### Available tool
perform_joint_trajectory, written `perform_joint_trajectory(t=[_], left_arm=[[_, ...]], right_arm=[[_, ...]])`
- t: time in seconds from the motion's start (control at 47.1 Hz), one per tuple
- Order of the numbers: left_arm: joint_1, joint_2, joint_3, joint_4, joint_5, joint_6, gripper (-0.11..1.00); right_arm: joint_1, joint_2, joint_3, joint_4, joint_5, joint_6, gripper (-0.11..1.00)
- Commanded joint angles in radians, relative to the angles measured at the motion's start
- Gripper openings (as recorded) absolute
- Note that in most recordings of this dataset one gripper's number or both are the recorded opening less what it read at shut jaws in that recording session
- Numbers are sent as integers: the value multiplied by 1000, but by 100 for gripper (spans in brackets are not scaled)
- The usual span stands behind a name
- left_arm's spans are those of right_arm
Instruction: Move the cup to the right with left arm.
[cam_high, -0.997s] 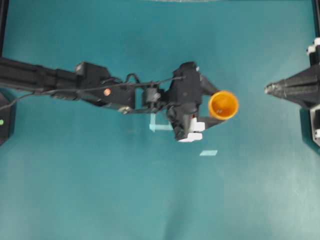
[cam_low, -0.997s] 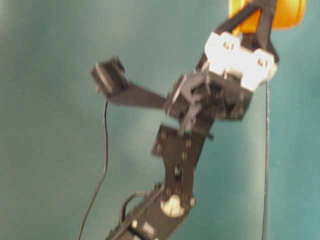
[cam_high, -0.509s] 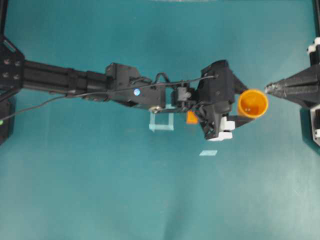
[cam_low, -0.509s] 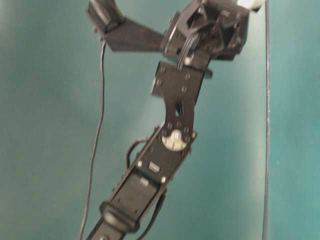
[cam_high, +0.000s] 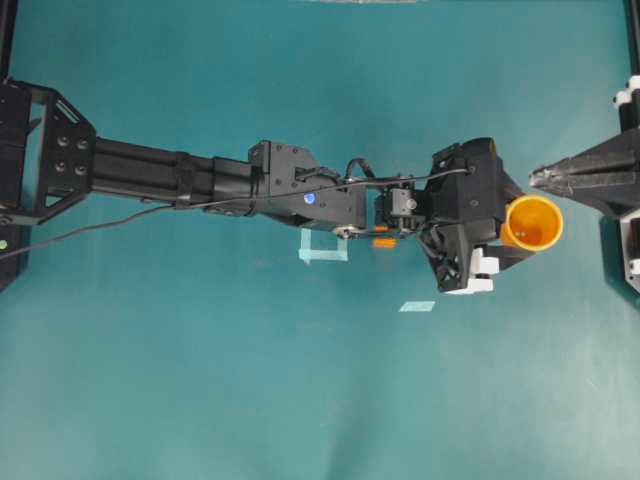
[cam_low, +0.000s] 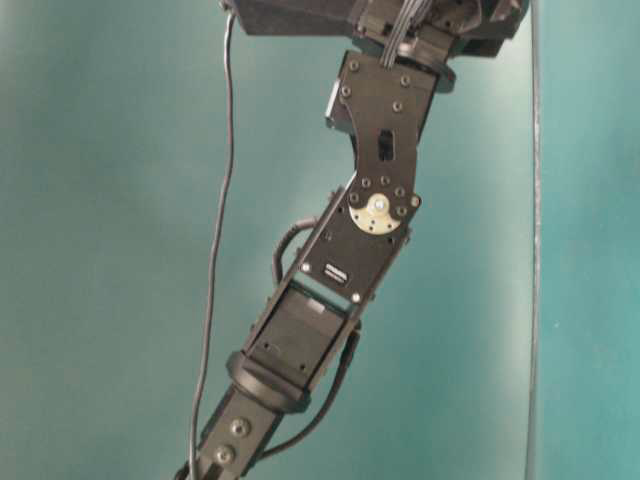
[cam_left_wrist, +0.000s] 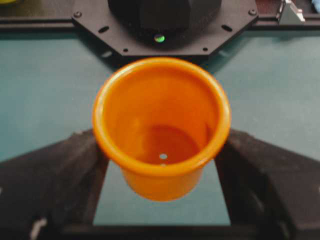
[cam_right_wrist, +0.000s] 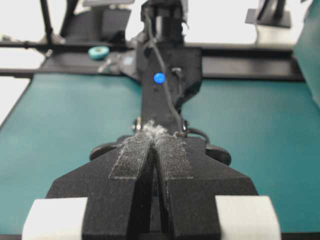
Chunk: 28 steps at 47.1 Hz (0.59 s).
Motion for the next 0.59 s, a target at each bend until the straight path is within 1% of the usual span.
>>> perform_joint_trajectory(t=[0.0, 0.573], left_arm=[[-2, -21, -40, 2, 5, -2, 65], [-2, -9, -41, 2, 18, -3, 65]], right_arm=[[2, 2, -35, -2, -3, -2, 0], [2, -2, -40, -2, -3, -2, 0]])
